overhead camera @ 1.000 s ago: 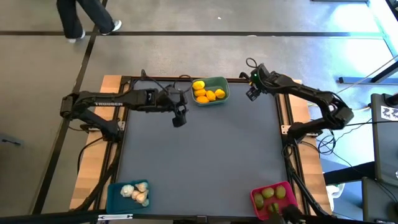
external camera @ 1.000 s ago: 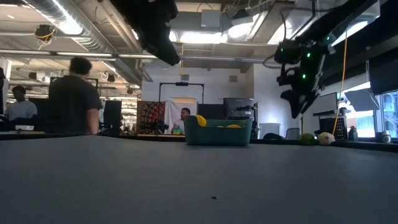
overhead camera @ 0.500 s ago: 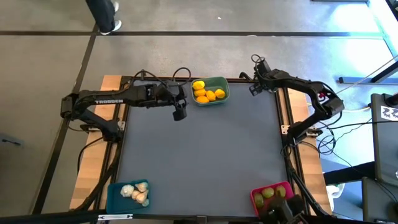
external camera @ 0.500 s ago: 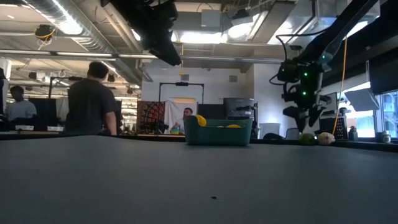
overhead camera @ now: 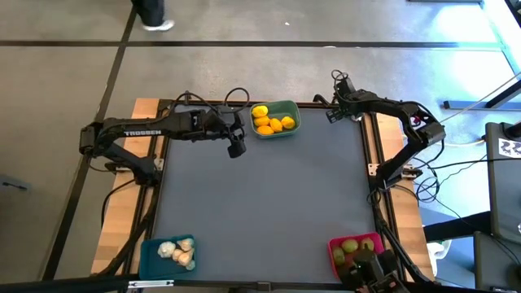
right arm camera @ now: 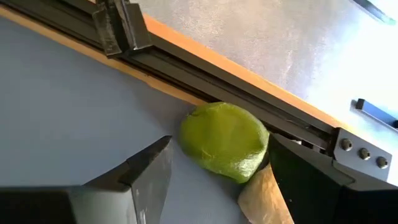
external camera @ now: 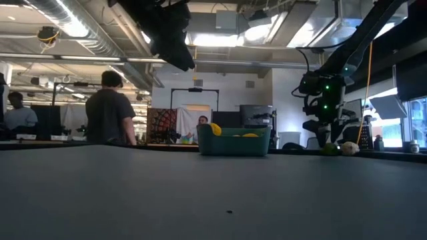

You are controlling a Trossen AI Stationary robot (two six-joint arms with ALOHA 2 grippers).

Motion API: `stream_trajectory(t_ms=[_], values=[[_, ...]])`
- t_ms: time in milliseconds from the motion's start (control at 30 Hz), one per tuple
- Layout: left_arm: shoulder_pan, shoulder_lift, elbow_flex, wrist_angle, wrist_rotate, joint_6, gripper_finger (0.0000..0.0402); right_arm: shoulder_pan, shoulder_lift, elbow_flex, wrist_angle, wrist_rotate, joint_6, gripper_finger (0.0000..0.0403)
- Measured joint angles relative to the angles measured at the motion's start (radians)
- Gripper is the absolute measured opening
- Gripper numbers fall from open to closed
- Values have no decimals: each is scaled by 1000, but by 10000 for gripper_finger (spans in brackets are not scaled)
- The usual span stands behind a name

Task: Sort produce into baskets
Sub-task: Put the green lime into the pink bin

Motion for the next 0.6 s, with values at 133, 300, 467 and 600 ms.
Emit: stream_trajectory(t_ms=[133,300,467,600], values=[[0,0,0,0,0,3,251,-4,6,0,16,-7,2,262],[0,0,0,-2,0,22,251,-32,24,1,33,-56,44,262],[-8,0,0,-9,0,26,251,-52,41,1,16,-75,58,255],[-15,0,0,-9,0,44,251,-48,41,1,9,-85,58,216]])
